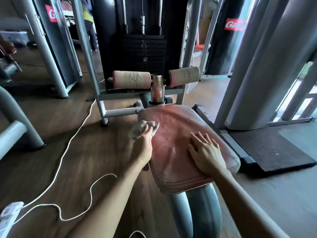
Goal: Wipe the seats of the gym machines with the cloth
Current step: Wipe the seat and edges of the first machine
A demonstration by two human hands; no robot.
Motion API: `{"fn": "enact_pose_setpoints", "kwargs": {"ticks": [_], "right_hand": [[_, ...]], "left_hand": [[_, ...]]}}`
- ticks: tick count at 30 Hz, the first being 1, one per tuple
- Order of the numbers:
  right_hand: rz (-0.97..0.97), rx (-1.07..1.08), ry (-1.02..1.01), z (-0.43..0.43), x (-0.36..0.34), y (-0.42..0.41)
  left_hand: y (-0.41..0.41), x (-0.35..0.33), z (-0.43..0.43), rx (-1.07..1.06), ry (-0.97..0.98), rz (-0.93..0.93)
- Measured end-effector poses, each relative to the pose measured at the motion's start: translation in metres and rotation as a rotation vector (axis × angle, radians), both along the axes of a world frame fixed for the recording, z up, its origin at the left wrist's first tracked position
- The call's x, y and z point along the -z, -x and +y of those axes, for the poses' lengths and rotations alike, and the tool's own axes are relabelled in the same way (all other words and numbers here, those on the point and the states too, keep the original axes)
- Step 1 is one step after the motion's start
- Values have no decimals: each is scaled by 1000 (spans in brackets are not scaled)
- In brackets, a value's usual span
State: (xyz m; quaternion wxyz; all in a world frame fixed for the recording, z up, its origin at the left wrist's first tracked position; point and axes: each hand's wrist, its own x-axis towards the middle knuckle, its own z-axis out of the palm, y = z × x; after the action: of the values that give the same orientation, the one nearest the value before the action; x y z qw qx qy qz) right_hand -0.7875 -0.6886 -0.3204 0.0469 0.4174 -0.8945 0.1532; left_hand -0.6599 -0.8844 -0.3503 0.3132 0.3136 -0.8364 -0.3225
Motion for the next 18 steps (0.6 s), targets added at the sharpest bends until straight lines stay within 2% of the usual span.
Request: {"fn": "enact_pose_setpoints", "kwargs": {"ticks": [3,5,7,10,13,16,18], "right_hand": [[3,17,33,-3,0,-1],[-4,17,72,-3,4,3],[-24,24,99,-5,6,6],[-91,37,141,-4,7,7],[-132,19,198,-1,7,8],[-201,18,354,3,5,9],[-230,10,450,5,4,8]], "left_hand": [[4,2,-2,-7,-7,-11],[5,-4,-2,23,78,-98],[7,-7,-2,98,108,-81],[12,-18,13,59,250,-131],[32,-29,26,245,170,-238],[45,-37,35,428,84,-305],[41,-41,39,515,120,-286]]}}
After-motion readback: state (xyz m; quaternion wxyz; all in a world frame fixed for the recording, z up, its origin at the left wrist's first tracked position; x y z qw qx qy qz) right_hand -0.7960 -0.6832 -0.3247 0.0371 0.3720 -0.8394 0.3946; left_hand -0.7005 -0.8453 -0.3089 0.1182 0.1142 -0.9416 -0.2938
